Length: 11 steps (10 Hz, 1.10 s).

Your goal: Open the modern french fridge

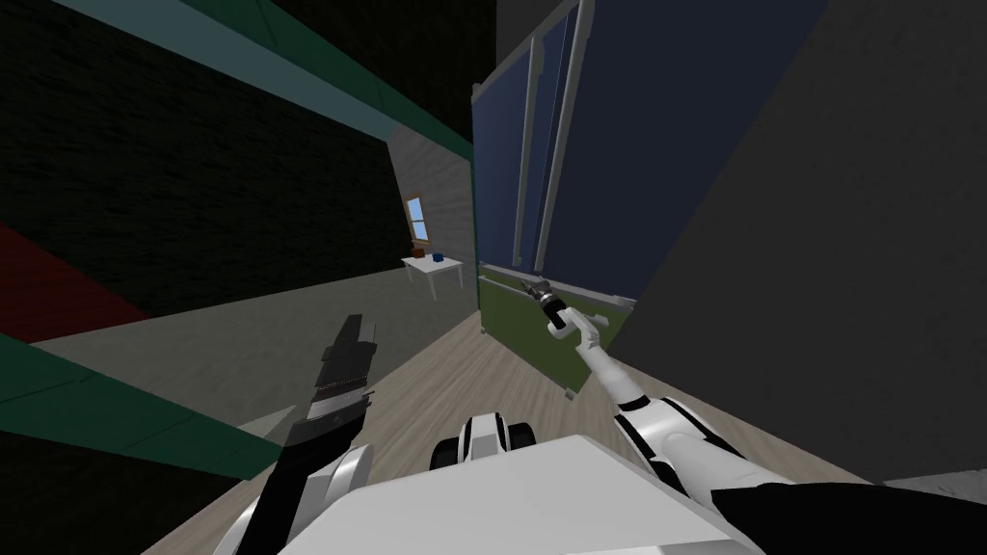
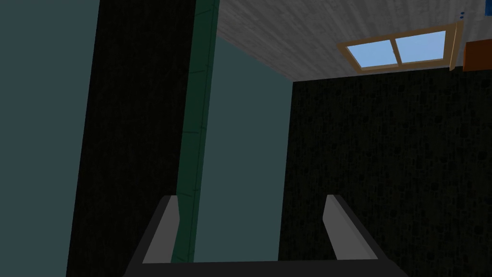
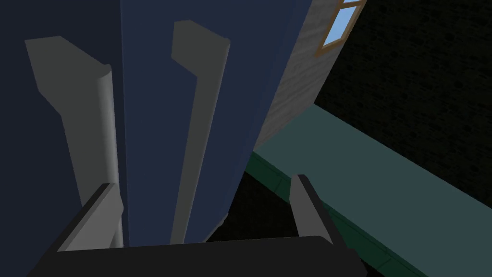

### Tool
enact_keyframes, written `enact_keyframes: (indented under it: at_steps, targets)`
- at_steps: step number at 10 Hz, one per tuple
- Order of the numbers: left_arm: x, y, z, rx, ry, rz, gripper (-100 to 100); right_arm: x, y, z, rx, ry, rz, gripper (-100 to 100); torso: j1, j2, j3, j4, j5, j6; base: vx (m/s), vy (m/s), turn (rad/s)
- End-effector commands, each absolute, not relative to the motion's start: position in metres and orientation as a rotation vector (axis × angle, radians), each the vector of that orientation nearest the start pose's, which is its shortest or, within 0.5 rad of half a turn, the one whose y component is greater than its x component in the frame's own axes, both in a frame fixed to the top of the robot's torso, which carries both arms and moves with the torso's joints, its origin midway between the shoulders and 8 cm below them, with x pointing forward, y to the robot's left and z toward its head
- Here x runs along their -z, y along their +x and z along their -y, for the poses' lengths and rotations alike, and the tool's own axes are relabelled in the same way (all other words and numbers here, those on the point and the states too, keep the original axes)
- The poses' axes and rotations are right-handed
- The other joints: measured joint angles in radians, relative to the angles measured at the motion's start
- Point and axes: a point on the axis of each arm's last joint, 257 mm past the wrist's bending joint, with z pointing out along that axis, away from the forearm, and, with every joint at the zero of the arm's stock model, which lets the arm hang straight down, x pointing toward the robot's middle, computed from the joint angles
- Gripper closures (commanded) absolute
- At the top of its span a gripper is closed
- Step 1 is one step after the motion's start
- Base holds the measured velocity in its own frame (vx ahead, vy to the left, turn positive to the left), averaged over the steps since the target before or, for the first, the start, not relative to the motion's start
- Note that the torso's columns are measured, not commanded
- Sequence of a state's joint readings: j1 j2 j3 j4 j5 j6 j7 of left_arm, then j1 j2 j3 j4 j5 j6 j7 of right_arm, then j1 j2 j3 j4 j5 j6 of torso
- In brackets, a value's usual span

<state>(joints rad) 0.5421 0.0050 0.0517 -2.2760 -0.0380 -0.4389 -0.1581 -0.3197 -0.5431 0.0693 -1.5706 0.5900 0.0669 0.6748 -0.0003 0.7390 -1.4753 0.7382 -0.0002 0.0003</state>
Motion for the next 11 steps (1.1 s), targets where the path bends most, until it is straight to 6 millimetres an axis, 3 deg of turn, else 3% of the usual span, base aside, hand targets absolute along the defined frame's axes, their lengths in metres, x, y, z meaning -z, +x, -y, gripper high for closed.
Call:
enact_keyframes:
  at_steps: [1, 7, 11]
  targets:
    - [0.002, 0.348, -0.300, 1.041, -0.640, -0.746, 0, 0.042, 0.632, 0.328, 0.276, -0.288, -1.354, -100, 0.000, -0.001, 0.000, 0.000, 0.000, 0.000, 0.035, 0.011, 0.103]
    - [0.002, 0.348, -0.300, 1.041, -0.640, -0.746, 0, 0.046, 0.653, 0.418, 0.646, -0.377, -1.432, -100, 0.000, -0.001, 0.000, 0.000, 0.000, 0.000, 0.034, 0.010, 0.082]
    - [0.002, 0.348, -0.300, 1.041, -0.640, -0.746, 0, 0.035, 0.655, 0.463, 0.818, -0.409, -1.450, -100, -0.002, -0.004, -0.003, 0.001, 0.001, -0.001, 0.016, 0.011, 0.053]
